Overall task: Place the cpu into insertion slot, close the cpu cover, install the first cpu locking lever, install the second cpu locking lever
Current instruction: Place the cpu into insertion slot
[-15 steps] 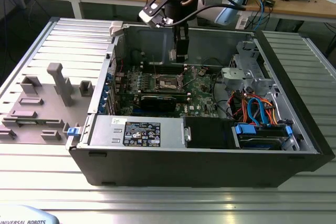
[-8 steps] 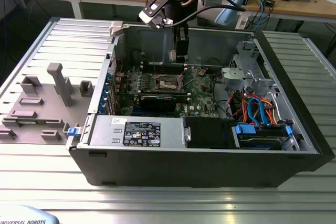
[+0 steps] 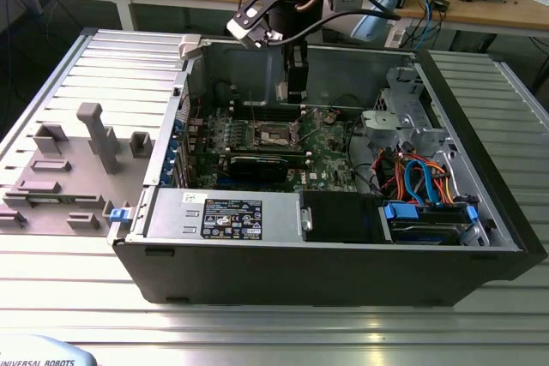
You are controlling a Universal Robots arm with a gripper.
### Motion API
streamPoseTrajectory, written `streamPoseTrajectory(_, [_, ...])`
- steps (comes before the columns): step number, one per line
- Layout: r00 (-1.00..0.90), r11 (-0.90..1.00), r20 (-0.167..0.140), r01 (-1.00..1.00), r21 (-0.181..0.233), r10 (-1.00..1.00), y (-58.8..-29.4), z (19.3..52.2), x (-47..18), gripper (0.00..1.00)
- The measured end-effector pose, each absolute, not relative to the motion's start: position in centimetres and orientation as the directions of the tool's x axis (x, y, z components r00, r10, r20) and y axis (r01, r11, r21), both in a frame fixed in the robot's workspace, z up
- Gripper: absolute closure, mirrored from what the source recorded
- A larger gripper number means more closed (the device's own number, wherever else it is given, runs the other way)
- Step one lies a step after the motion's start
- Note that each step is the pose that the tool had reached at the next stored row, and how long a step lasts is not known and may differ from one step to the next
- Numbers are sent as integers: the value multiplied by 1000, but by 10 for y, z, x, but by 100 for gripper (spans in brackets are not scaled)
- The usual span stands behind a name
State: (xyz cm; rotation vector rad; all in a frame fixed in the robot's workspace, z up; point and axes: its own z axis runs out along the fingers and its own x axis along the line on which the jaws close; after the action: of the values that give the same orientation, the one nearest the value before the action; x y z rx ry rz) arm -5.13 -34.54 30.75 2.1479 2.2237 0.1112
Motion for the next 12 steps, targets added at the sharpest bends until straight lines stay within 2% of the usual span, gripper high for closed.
streamPoseTrajectory(12, [-25, 23, 15, 996, 85, 1000, -345, 296, -51, 46])
